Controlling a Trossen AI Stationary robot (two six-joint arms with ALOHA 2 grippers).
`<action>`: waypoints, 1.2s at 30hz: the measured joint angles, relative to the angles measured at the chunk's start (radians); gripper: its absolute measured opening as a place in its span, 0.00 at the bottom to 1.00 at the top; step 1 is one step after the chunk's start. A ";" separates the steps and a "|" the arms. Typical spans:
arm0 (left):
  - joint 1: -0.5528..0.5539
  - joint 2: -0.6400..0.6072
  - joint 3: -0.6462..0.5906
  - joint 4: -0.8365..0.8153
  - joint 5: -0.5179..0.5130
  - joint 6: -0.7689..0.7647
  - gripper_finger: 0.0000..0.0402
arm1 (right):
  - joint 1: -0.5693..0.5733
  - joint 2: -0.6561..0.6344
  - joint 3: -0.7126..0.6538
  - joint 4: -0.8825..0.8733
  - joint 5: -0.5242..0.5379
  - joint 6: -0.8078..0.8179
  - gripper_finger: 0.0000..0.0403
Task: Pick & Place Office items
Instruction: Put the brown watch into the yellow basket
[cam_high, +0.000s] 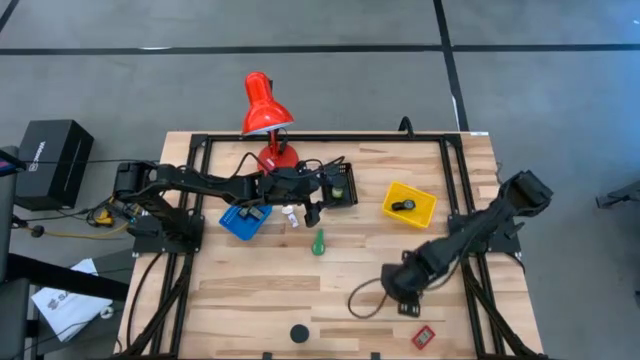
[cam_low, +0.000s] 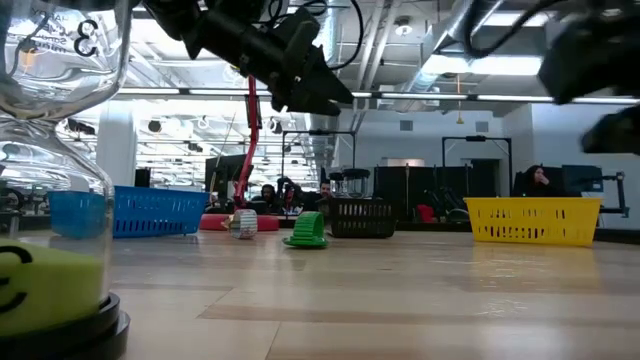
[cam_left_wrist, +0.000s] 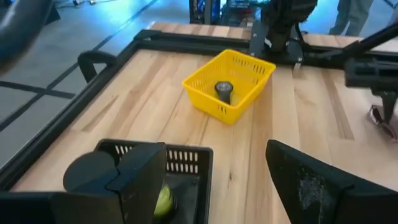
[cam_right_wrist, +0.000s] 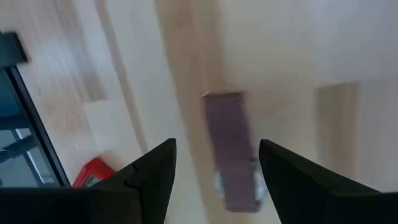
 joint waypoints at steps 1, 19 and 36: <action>0.000 0.000 0.000 0.006 0.000 0.000 0.68 | 0.021 0.019 0.008 0.000 0.001 0.017 0.55; -0.039 0.000 0.000 0.086 0.005 -0.002 0.68 | 0.054 0.300 0.197 -0.169 0.044 -0.130 0.51; -0.039 0.000 0.000 0.096 0.005 0.000 0.68 | 0.042 0.297 0.195 -0.179 0.119 -0.134 0.13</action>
